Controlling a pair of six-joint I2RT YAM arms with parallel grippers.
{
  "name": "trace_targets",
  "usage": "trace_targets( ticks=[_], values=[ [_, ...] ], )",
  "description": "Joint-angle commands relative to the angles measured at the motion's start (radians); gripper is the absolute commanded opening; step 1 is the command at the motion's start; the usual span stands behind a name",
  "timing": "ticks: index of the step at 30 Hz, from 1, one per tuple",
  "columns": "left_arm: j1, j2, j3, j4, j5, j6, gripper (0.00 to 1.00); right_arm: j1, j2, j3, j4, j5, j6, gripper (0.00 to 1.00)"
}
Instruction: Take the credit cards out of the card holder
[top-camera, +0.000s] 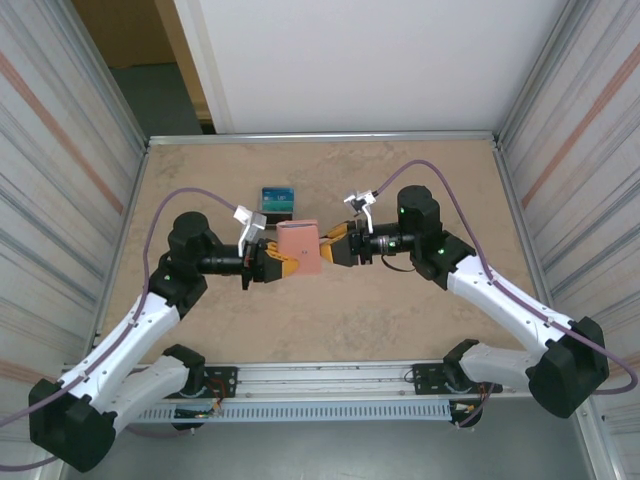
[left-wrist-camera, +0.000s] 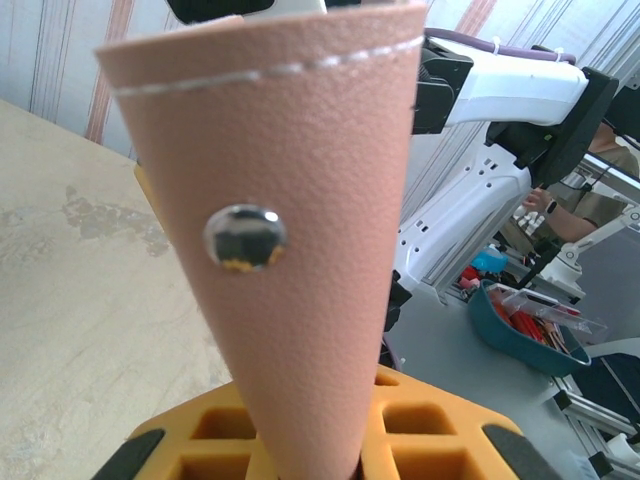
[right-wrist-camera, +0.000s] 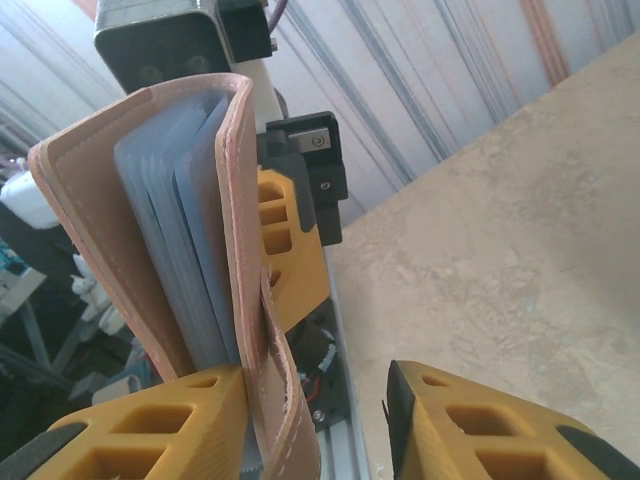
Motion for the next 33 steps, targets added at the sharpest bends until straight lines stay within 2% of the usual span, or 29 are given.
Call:
trace_targets(
  ticks=[1, 8, 10, 13, 16, 18, 20, 24, 26, 31, 33],
  values=[
    [-0.013, -0.015, 0.022, 0.042, 0.025, 0.007, 0.0, 0.002, -0.002, 0.0, 0.035, -0.061, -0.014, 0.4],
    [-0.033, 0.006, 0.018, 0.046, -0.012, 0.01, 0.0, 0.041, 0.052, 0.04, 0.031, -0.096, -0.009, 0.31],
    [-0.041, 0.016, 0.019, 0.052, -0.024, 0.011, 0.0, 0.052, 0.06, 0.049, 0.028, -0.089, -0.008, 0.25],
    [-0.05, 0.035, 0.022, 0.058, -0.052, 0.011, 0.0, 0.062, 0.056, 0.052, 0.022, -0.066, -0.012, 0.07],
    [-0.051, 0.059, 0.03, 0.048, -0.077, 0.006, 0.04, 0.072, 0.023, 0.04, 0.005, 0.004, -0.023, 0.01],
    [-0.052, 0.07, 0.031, 0.047, -0.09, 0.0, 0.12, 0.071, -0.008, 0.032, -0.022, 0.059, -0.032, 0.0],
    [-0.052, 0.073, 0.026, 0.055, -0.109, -0.009, 0.27, 0.072, -0.038, 0.033, -0.071, 0.116, -0.043, 0.0],
    [-0.054, 0.066, 0.004, 0.09, -0.163, -0.026, 0.46, 0.07, -0.069, 0.056, -0.192, 0.241, -0.053, 0.0],
    [-0.053, 0.056, 0.006, 0.08, -0.246, -0.059, 0.66, 0.065, -0.067, 0.069, -0.243, 0.321, -0.032, 0.0],
    [-0.052, 0.05, 0.031, 0.041, -0.322, -0.112, 0.93, 0.058, -0.071, 0.042, -0.186, 0.356, 0.025, 0.0],
    [-0.052, 0.051, 0.029, 0.048, -0.344, -0.136, 0.99, 0.058, -0.07, 0.046, -0.187, 0.364, 0.033, 0.0]
  ],
)
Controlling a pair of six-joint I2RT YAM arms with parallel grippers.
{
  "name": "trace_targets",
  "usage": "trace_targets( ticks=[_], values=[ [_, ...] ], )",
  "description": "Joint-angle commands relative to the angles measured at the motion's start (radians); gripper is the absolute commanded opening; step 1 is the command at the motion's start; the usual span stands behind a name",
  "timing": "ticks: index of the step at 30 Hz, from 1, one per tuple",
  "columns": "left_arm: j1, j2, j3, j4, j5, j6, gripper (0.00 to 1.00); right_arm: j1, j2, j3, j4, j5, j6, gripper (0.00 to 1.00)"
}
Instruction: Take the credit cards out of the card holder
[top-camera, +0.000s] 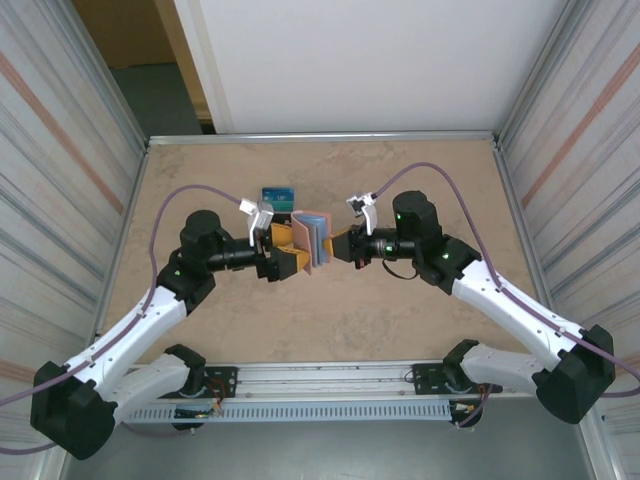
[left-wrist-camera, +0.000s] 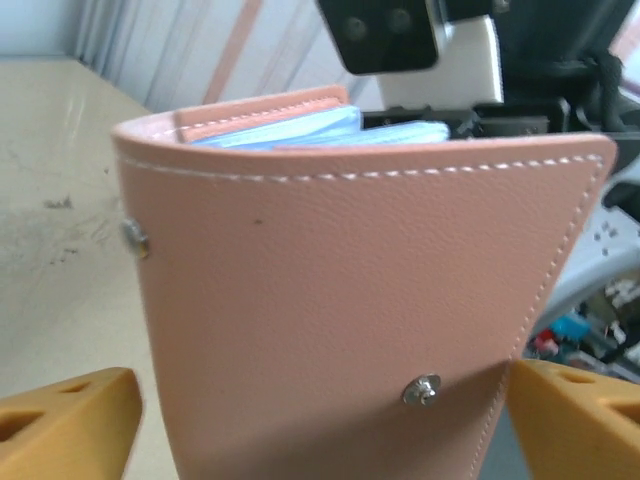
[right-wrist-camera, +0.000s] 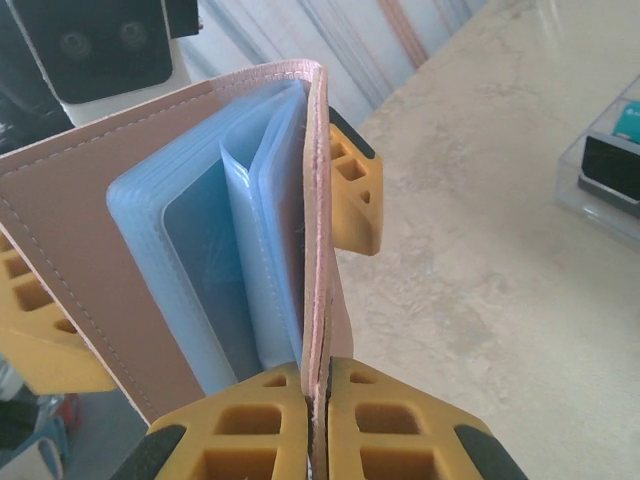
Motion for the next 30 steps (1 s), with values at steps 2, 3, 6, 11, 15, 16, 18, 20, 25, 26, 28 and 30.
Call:
trace_targets(
  ticks=[2, 3, 6, 11, 15, 16, 18, 20, 25, 26, 28, 30],
  values=[
    [-0.001, -0.021, 0.012, 0.032, -0.087, -0.07, 0.99, -0.001, -0.021, 0.027, -0.007, 0.057, 0.03, 0.0],
    [-0.002, -0.022, 0.003, 0.051, -0.095, -0.083, 0.99, -0.001, -0.023, 0.032, -0.022, 0.068, 0.027, 0.0],
    [-0.003, -0.037, -0.021, 0.091, -0.128, -0.115, 0.99, -0.001, -0.036, 0.037, -0.071, 0.127, 0.025, 0.0],
    [-0.028, -0.062, -0.027, 0.036, -0.206, -0.08, 0.99, 0.021, -0.045, 0.032, -0.114, 0.223, 0.046, 0.0],
    [-0.051, -0.057, -0.036, 0.01, -0.235, -0.078, 0.99, 0.065, -0.043, 0.033, -0.132, 0.307, 0.047, 0.0],
    [-0.058, -0.053, -0.042, 0.017, -0.233, -0.079, 0.99, 0.068, -0.04, 0.033, -0.135, 0.316, 0.051, 0.0],
    [-0.072, -0.05, -0.048, 0.022, -0.239, -0.078, 0.99, 0.069, -0.035, 0.038, -0.138, 0.328, 0.058, 0.0],
    [-0.089, -0.046, -0.043, 0.011, -0.257, -0.07, 0.99, 0.071, -0.029, 0.048, -0.148, 0.345, 0.062, 0.0],
    [-0.137, -0.024, -0.003, -0.088, -0.343, -0.024, 0.99, 0.081, -0.015, 0.062, -0.152, 0.365, 0.066, 0.0],
    [-0.147, -0.019, 0.002, -0.096, -0.357, -0.014, 0.99, 0.083, -0.012, 0.066, -0.159, 0.378, 0.068, 0.0],
    [-0.175, -0.005, 0.004, -0.107, -0.386, 0.014, 0.99, 0.093, -0.002, 0.081, -0.183, 0.413, 0.067, 0.0],
    [-0.201, 0.014, 0.005, -0.125, -0.436, 0.039, 0.99, 0.106, 0.01, 0.102, -0.209, 0.446, 0.059, 0.0]
  ],
)
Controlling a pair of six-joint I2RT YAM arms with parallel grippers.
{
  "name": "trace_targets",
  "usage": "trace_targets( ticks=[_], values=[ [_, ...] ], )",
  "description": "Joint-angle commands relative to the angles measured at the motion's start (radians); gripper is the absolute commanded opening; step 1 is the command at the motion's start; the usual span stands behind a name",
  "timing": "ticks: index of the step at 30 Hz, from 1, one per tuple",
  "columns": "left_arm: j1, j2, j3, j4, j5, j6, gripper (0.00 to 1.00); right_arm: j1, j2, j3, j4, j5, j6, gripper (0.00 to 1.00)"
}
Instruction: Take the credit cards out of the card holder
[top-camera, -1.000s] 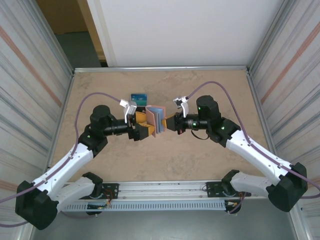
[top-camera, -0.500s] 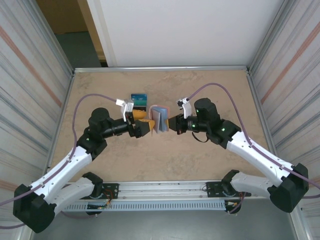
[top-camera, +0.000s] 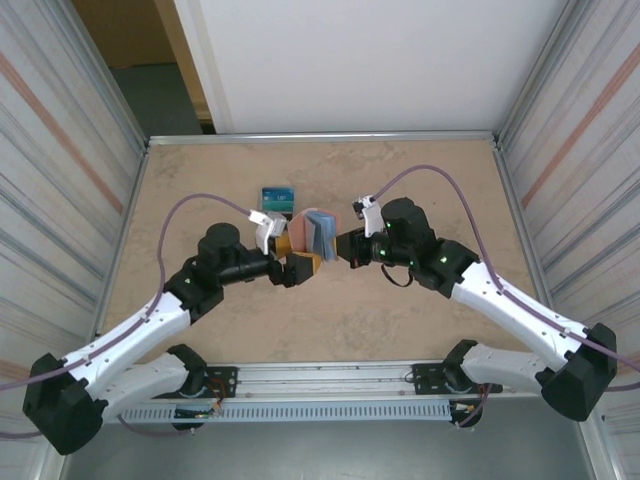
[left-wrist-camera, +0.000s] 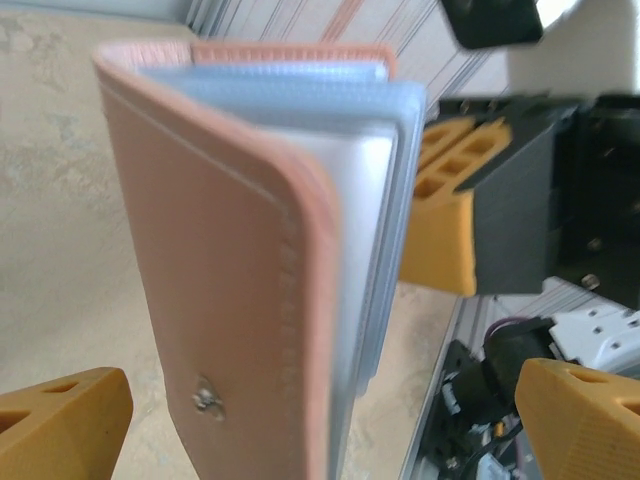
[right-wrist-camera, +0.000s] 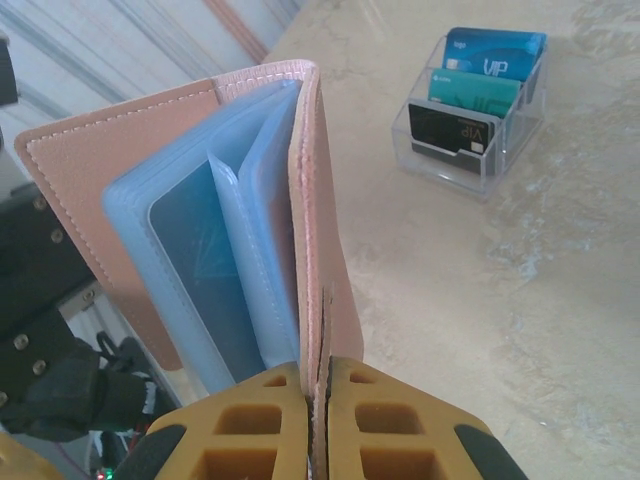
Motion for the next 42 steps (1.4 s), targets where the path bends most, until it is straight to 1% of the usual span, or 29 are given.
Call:
trace_targets(
  ticks=[1, 7, 10, 13, 19, 20, 23, 25, 30, 32, 34, 36, 40, 42],
  values=[
    [-0.036, 0.028, 0.035, -0.041, -0.097, 0.067, 0.99, 0.023, 0.02, 0.071, -0.039, 0.079, 0.005, 0.0],
    [-0.053, 0.077, 0.015, 0.035, -0.087, 0.054, 0.99, 0.049, 0.072, 0.132, -0.115, 0.149, -0.007, 0.0],
    [-0.053, 0.085, 0.022, 0.025, -0.116, 0.059, 0.99, 0.062, 0.082, 0.14, -0.118, 0.179, -0.004, 0.0],
    [-0.052, 0.084, 0.021, 0.02, -0.139, 0.062, 0.98, 0.064, 0.092, 0.144, -0.115, 0.183, -0.002, 0.0],
    [-0.052, 0.061, 0.005, 0.012, -0.201, 0.056, 0.91, 0.064, 0.095, 0.149, -0.111, 0.175, -0.002, 0.0],
    [-0.052, 0.057, 0.004, 0.014, -0.208, 0.056, 0.87, 0.063, 0.095, 0.148, -0.107, 0.171, -0.002, 0.0],
    [-0.051, 0.055, 0.004, 0.015, -0.21, 0.054, 0.67, 0.063, 0.095, 0.145, -0.102, 0.166, -0.004, 0.0],
    [-0.05, 0.055, 0.005, 0.013, -0.21, 0.052, 0.58, 0.062, 0.093, 0.144, -0.102, 0.168, -0.004, 0.0],
    [-0.048, 0.043, 0.01, -0.01, -0.201, 0.053, 0.57, 0.047, 0.081, 0.132, -0.099, 0.163, 0.003, 0.0],
    [-0.044, 0.032, 0.008, -0.021, -0.202, 0.054, 0.56, 0.036, 0.073, 0.121, -0.091, 0.143, 0.009, 0.0],
    [-0.04, 0.022, 0.006, -0.031, -0.207, 0.056, 0.51, 0.024, 0.064, 0.107, -0.077, 0.118, 0.016, 0.0],
    [-0.034, 0.012, 0.003, -0.043, -0.213, 0.056, 0.42, 0.011, 0.052, 0.092, -0.061, 0.087, 0.025, 0.0],
    [-0.023, 0.0, 0.004, -0.063, -0.215, 0.056, 0.15, -0.018, 0.035, 0.067, -0.023, -0.005, 0.029, 0.0],
    [-0.021, -0.003, 0.005, -0.065, -0.213, 0.056, 0.05, -0.025, 0.03, 0.056, -0.006, -0.038, 0.028, 0.03]
  ],
)
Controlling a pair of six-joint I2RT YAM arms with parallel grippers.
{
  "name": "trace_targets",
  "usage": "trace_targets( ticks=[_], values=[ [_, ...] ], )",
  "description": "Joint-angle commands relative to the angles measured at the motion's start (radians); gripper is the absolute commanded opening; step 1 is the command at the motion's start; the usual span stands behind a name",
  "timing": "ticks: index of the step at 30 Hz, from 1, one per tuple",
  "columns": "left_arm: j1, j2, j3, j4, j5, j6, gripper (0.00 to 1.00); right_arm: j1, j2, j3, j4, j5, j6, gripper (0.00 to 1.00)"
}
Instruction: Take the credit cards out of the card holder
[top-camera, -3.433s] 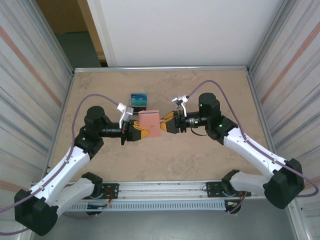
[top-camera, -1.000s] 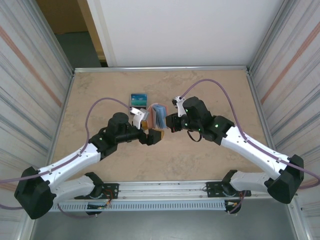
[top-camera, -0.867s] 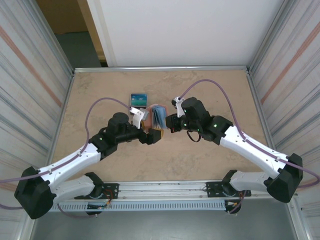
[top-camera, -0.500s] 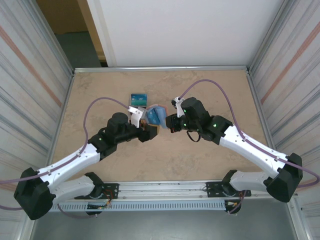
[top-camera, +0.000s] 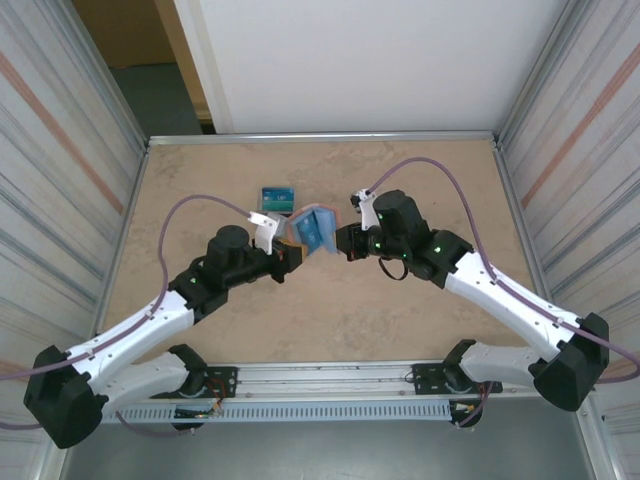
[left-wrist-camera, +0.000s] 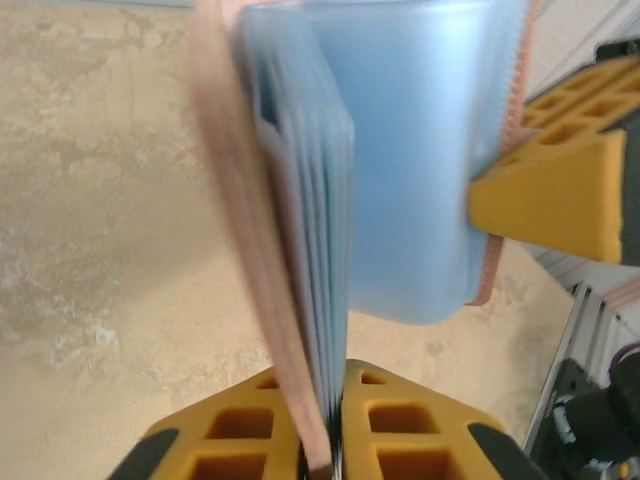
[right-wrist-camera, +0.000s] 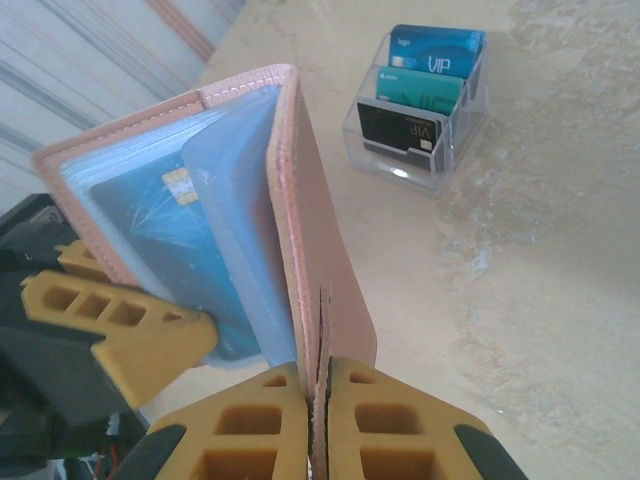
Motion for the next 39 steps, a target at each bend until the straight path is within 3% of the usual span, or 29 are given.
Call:
trace_targets(
  ticks=[1, 7, 13, 23, 34, 39],
  values=[
    [0.004, -0.022, 0.006, -0.006, 0.006, 0.012, 0.03, -0.012, -0.032, -0.018, 0.07, -0.095, 0.022, 0.06],
    [0.006, -0.025, 0.015, -0.013, 0.027, 0.01, 0.0, -0.02, -0.06, -0.033, 0.056, -0.097, -0.001, 0.38],
    [0.007, -0.041, 0.014, -0.007, 0.066, -0.003, 0.0, -0.024, -0.07, -0.035, 0.024, -0.085, -0.041, 0.58],
    [0.042, -0.096, -0.003, 0.001, 0.196, -0.062, 0.0, -0.056, -0.043, -0.045, -0.008, 0.016, -0.04, 0.58],
    [0.116, -0.155, -0.043, 0.003, 0.293, -0.125, 0.0, -0.19, -0.072, -0.113, -0.039, 0.045, 0.015, 0.57],
    [0.124, -0.161, -0.041, -0.021, 0.307, -0.122, 0.0, -0.238, -0.105, -0.126, -0.1, 0.122, 0.034, 0.59]
  ],
)
